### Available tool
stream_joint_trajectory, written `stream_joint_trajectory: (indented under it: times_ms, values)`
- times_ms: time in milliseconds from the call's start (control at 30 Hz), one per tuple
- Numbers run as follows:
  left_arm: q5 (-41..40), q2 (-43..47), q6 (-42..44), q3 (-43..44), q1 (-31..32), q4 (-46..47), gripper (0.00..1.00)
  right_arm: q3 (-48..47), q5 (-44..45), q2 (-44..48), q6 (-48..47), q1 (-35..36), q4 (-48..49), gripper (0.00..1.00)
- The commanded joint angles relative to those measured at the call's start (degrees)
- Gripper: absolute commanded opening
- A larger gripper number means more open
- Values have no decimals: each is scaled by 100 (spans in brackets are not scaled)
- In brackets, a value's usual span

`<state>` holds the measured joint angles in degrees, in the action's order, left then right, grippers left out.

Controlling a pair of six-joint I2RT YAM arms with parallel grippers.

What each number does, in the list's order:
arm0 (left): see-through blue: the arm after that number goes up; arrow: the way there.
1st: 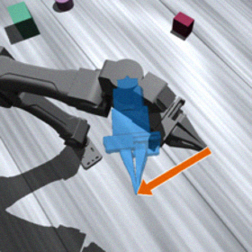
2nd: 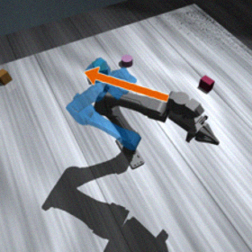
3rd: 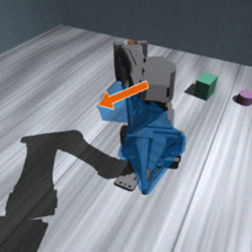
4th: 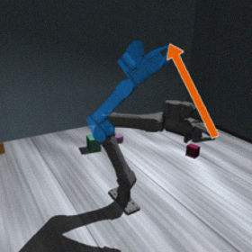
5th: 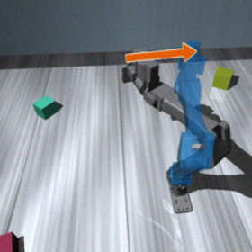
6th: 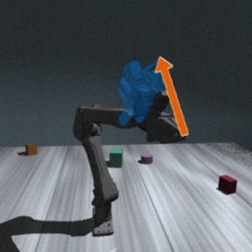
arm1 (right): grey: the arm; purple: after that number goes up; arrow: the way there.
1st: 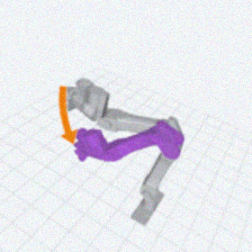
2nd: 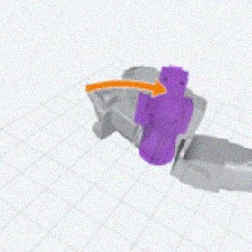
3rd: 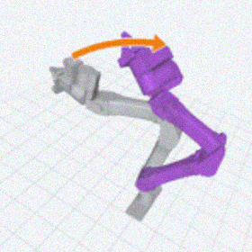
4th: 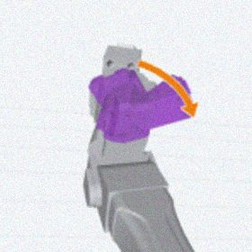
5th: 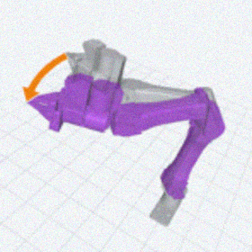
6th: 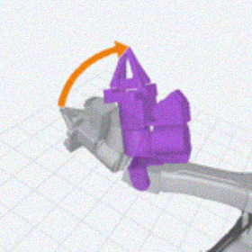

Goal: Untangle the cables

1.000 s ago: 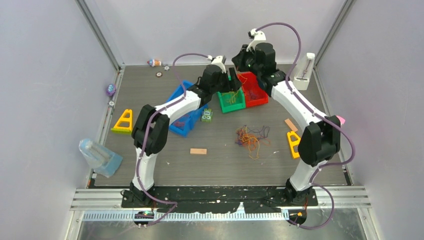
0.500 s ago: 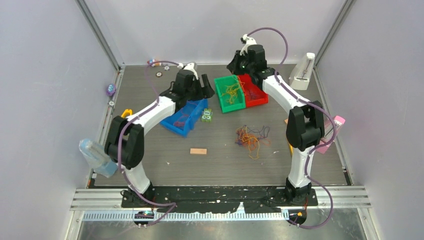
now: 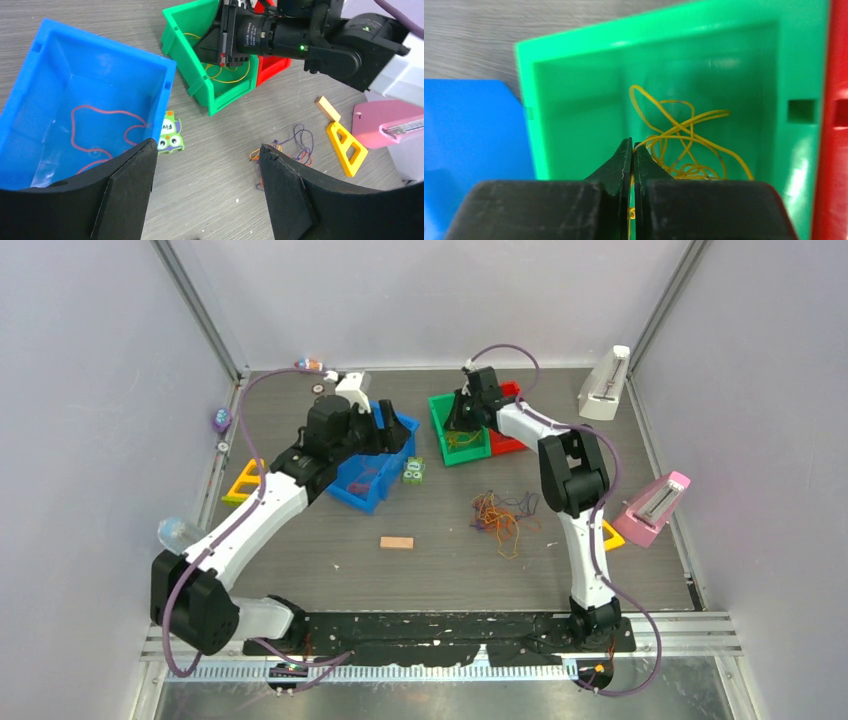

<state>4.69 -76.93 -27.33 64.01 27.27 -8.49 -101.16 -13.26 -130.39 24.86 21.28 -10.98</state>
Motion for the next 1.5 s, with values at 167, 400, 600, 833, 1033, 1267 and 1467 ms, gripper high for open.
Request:
stream_joint_trajectory:
  times_ms: [167,400,600,833,1033,1267,1467]
  values:
    - [-294,1166,564,-874,-2,-397,76,-968,1381,-99,-381,311,-1324,8]
    - [-614,2017,912,-1749,131,-376,76,-940,1844,547,-691,427,-1470,51]
    - [-540,2352,942,-2447,255,48,76,-559,1739,1292,-860,432,-1486,64]
    - [-495,2528,1190,-3006,384,767,76,230,1538,2339,-1119,430,-1553,89]
    - [94,2659,1311,-3613,425,1647,76,2088,1431,3744,-1272,430,-1389,93]
    - [286,2793,1396,-4089,689,2310,78,4408,1856,5649,-1177,421,-1175,87]
    - [496,2864,1428,-4514,854,2911,79,5760,2153,6447,-804,307,-1133,82]
